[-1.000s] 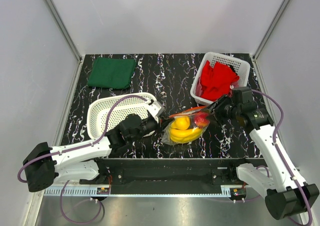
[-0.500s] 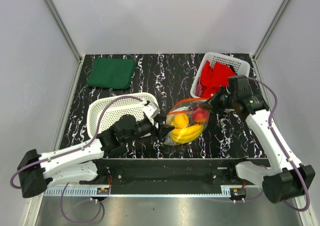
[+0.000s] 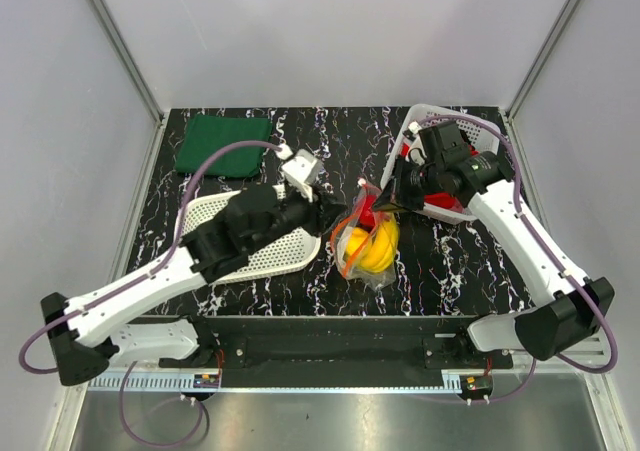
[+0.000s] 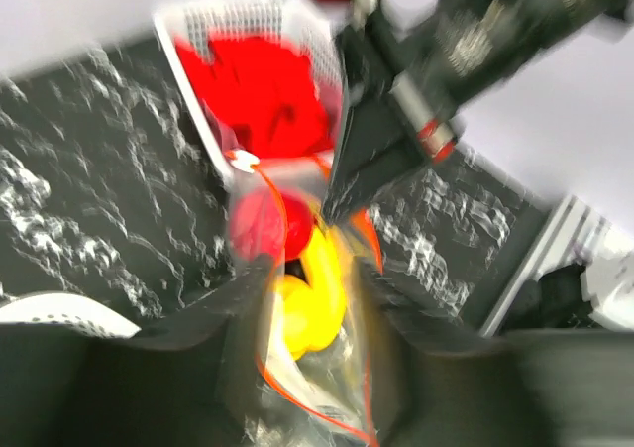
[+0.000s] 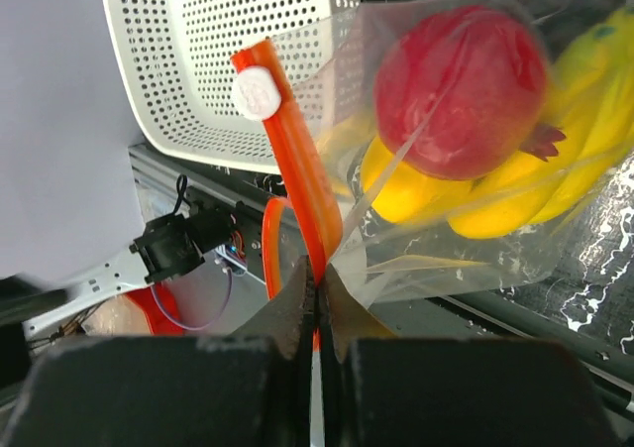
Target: Open the zip-top bag and remove the fake food
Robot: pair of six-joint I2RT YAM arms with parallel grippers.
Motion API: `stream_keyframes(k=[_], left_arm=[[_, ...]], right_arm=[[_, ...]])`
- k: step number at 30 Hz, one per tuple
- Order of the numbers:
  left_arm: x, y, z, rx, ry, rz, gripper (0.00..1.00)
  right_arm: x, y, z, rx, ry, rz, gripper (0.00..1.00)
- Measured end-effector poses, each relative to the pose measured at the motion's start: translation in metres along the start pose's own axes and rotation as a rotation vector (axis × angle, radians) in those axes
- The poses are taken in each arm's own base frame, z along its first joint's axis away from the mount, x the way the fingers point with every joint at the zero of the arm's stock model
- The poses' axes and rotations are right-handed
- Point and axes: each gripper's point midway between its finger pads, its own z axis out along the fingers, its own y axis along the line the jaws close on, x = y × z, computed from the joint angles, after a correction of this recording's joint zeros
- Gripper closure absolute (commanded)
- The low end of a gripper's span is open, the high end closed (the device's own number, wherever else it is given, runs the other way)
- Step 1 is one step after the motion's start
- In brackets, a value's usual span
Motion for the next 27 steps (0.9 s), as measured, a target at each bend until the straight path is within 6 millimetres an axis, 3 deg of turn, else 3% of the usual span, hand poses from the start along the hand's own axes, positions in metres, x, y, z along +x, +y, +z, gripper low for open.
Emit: stream_keyframes(k=[4, 6, 15, 20, 27], left_arm=[[0.046, 0.0, 0.022, 0.003, 0.158, -0.039, 0.77], [0.06, -0.003, 0.028, 0.015, 0.202, -0.077, 0.79], [0.08, -0.023, 0.05, 0.095, 0.252, -0.199, 0.9], [0.112, -0.017, 0.062, 0.061, 0.342, -0.219, 0.94], [0.134, -0.006, 0.072, -0.001, 0.384, -0.229, 0.86]], right_arm=[[0.007, 0.003, -0.003, -0.038, 0.014, -0.018, 1.0], [0.011, 0.006, -0.004, -0.063, 0.011, -0.011, 1.0], [0.019, 0.01, 0.0, -0.125, 0.023, 0.034, 1.0], [0.017, 0.014, 0.0, -0.138, 0.015, 0.05, 1.0], [0.015, 0.018, -0.004, -0.154, 0.001, 0.058, 1.0]])
